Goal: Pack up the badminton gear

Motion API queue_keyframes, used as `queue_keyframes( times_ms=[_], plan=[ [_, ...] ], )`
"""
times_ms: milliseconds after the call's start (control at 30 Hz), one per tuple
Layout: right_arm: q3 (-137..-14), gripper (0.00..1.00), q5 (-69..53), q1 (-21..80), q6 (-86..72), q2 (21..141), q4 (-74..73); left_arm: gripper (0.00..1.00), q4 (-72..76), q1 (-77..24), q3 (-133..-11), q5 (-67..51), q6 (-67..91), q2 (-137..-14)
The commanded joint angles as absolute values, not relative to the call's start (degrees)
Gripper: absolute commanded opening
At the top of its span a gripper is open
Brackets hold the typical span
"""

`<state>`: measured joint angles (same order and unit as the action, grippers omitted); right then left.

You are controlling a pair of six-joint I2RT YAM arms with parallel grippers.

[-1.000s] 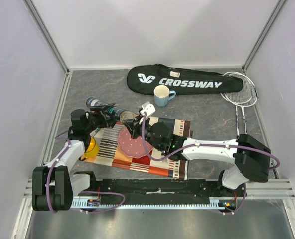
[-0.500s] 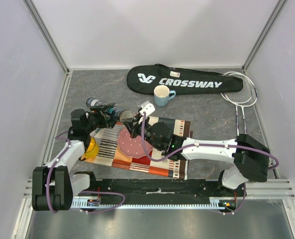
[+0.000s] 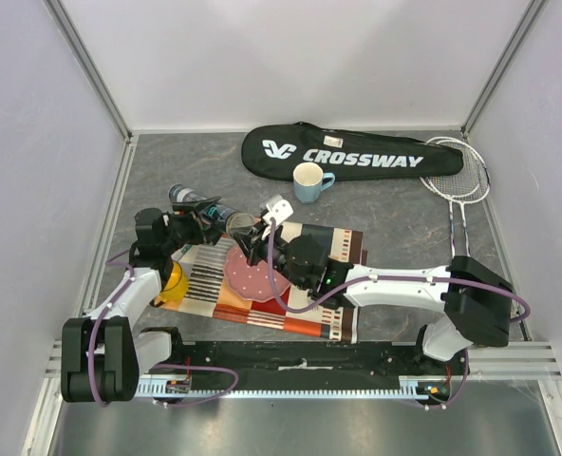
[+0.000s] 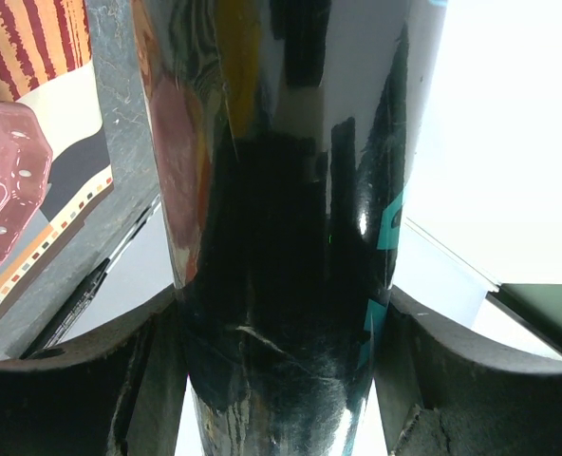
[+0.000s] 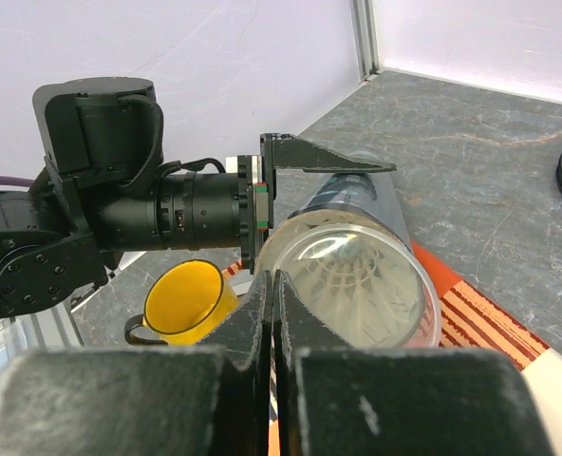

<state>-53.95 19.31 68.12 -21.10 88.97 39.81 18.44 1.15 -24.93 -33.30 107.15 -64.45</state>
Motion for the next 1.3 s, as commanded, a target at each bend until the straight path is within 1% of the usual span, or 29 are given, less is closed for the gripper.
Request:
queue_keyframes(
  times_ms=[0, 567, 800, 933, 1033, 1167, 1267],
  plan=[
    [-55.5, 0.0, 19.7, 68.6, -19.6, 86.7, 43.4, 0.02, 21.4, 0.7, -26.1, -37.0, 107.1, -63.0],
    [-57.0, 0.0, 17.5, 68.3, -22.2, 89.5, 44.7, 0.02, 21.7, 0.7, -25.7, -37.2, 108.2, -61.8],
    [-57.1, 0.0, 10.9, 65.8, -24.4, 90.5, 46.1, 0.02, 22.4, 0.7, -25.2, -38.1, 108.8, -61.2],
    [-55.9, 0.0, 6.9, 62.9, -25.4, 91.9, 49.7, 0.02, 22.2, 0.6, -24.9, -38.4, 109.9, -59.8],
    [-56.0, 0.0, 3.9, 61.9, -22.7, 93.6, 51.1, 0.02, 19.4, 0.7, -25.7, -38.9, 110.1, -58.1],
    [-57.3, 0.0, 3.6, 61.4, -19.3, 95.6, 50.0, 0.02, 13.7, 0.6, -27.1, -39.0, 109.2, -55.8],
    [-57.7, 0.0, 4.7, 61.1, -17.9, 96.9, 49.8, 0.02, 12.7, 0.7, -27.2, -39.6, 109.3, -55.6]
  ],
)
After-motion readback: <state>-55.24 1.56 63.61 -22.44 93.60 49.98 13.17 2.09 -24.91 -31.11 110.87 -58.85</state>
